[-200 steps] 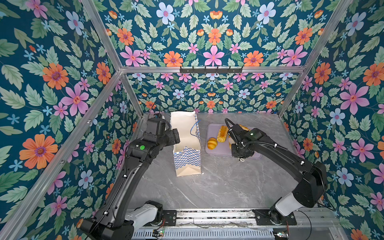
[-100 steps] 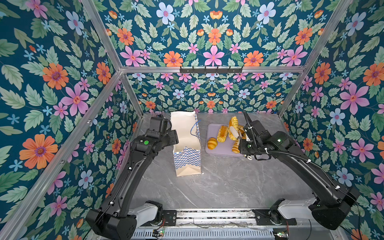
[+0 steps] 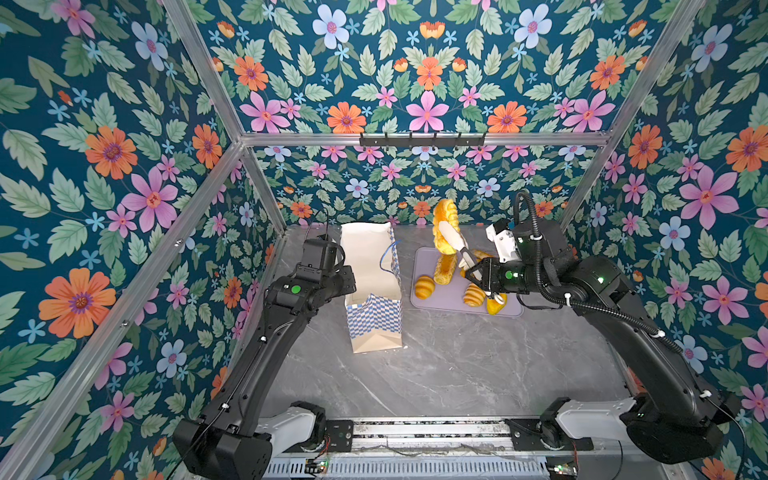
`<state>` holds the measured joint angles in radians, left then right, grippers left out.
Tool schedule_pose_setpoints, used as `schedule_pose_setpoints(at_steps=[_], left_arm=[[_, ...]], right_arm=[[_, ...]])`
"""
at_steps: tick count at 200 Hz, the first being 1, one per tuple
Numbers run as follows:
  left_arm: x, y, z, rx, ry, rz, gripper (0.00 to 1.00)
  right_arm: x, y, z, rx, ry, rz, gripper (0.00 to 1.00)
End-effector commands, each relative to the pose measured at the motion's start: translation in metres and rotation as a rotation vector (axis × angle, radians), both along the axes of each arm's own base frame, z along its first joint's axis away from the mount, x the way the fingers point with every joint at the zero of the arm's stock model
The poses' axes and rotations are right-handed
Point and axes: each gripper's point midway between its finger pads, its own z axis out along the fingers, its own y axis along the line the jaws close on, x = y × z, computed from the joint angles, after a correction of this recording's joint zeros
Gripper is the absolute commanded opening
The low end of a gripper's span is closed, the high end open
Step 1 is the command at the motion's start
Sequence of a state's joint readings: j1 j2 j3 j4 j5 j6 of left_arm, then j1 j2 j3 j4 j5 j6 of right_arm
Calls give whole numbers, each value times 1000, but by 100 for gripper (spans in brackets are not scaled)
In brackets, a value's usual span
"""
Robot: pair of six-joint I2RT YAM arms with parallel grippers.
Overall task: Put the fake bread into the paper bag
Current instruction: 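Lift the pinched spiral bread and swing it toward the paper bag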
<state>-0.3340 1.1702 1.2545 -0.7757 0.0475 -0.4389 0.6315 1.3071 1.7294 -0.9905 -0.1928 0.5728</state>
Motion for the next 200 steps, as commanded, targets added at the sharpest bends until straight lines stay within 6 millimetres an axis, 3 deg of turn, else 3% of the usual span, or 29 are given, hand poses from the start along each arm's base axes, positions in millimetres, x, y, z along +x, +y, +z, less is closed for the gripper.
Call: schedule_pose_setpoints(at_steps=[1, 55, 104, 132, 136, 160, 200], left_arm=[[3, -5, 6, -36, -32, -10, 20], [4, -8, 4, -54, -34, -12, 12], [4, -9, 3, -61, -35, -13, 10], [5, -8, 4, -66, -42, -10, 9], [4, -8, 4, -66, -42, -10, 9], [5, -8, 4, -67, -46, -8, 9], [5, -6, 7, -65, -55, 2, 8]], right_arm=[[-2, 28, 35, 159, -42, 94, 24], [-4, 74, 65, 232, -78, 201, 24], [4, 117, 71, 240, -73, 247, 24], [11, 131, 71, 249, -57, 235, 24], [18, 141, 58, 228, -33, 236, 24], [21, 155, 46, 199, -5, 243, 23], [26, 160, 23, 150, 52, 228, 22]])
